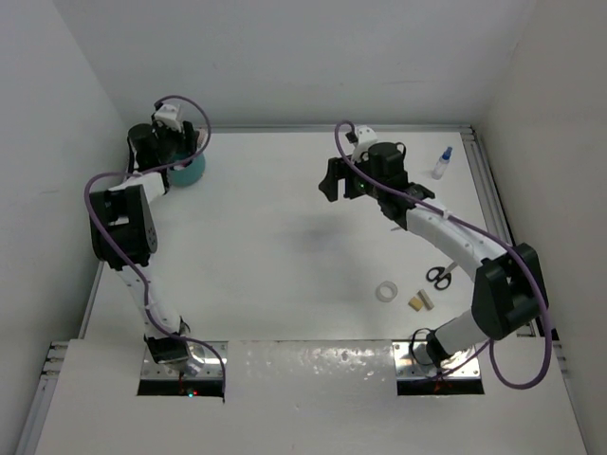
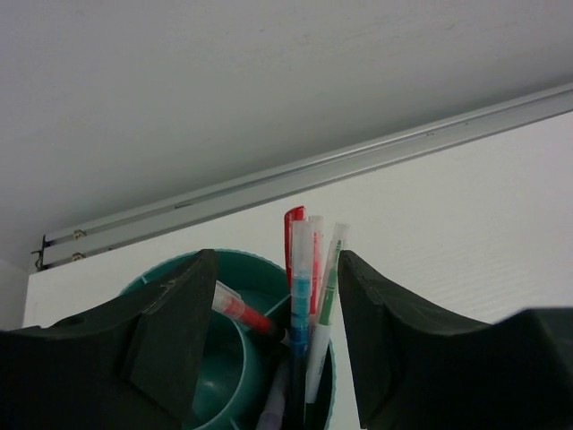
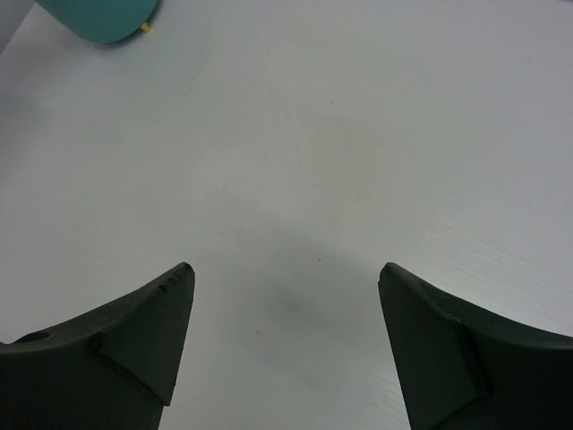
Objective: Sort the stationery into containers
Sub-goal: Place the pen in the storage box, then pick up the stationery from the center of the board.
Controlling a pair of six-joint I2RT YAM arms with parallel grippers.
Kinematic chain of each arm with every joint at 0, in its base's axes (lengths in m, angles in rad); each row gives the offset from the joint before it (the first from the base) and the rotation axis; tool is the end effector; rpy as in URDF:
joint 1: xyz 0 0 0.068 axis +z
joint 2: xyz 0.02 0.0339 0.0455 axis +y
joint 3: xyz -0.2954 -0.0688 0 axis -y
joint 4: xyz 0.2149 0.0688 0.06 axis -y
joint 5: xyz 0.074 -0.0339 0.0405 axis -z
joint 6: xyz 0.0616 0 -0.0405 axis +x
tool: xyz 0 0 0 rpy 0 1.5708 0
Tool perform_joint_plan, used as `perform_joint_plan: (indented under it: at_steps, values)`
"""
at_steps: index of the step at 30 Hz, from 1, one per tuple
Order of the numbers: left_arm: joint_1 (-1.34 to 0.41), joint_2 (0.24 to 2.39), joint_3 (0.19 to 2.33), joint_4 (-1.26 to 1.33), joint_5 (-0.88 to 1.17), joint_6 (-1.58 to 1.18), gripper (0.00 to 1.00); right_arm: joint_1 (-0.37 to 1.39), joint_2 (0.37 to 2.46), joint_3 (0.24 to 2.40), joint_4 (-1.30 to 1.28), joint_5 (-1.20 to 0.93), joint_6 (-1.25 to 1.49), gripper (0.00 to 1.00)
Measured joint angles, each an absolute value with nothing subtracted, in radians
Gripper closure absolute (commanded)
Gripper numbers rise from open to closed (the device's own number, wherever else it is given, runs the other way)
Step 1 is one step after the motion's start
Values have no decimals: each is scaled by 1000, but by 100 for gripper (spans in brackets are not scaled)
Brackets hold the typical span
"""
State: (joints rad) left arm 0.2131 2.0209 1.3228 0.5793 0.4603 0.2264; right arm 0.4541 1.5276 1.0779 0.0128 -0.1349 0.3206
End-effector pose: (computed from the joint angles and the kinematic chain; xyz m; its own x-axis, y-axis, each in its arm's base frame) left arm 0.4749 0.0748 0.2720 -0.0586 0.1931 -0.9794 0.2615 0.9498 0.1716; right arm 0.3102 0.1606 0.3121 -0.5324 0.0876 -0.8420 -0.3966 0.8529 0.3395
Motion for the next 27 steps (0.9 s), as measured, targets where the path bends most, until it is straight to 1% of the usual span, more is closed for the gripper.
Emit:
perform_joint_plan:
  at_steps: [6,8,11,12,13,14,18,19,21,22,25,27]
  values:
    - [212,2018,1396,553,471,204,45,456,1444,1075,-33,-68,350,18]
    - [202,2005,1421,523,470,205,45,456,1409,1075,-80,-26,367,22]
    - [173,1954,1440,450,447,213,47,453,1353,1075,-191,58,402,49]
    - [156,1928,1440,424,437,216,48,448,1334,1072,-233,86,421,63]
    - [134,1897,1439,393,425,220,49,443,1312,1062,-268,111,446,67]
    - [110,1869,1436,372,417,227,50,437,1288,1047,-296,135,470,67]
    - [-47,1698,1353,278,366,268,51,385,1156,912,-416,221,603,53]
    - [-100,1654,1326,247,364,278,52,359,1124,874,-452,233,641,47]
    - [-215,1584,1275,200,362,283,53,299,1079,813,-520,239,710,39]
    - [-279,1554,1245,176,358,282,53,270,1063,788,-553,240,741,31]
    - [-477,1520,1171,102,329,268,54,207,1023,740,-640,242,812,21]
    - [-596,1531,1147,40,305,243,54,174,985,731,-691,243,839,20]
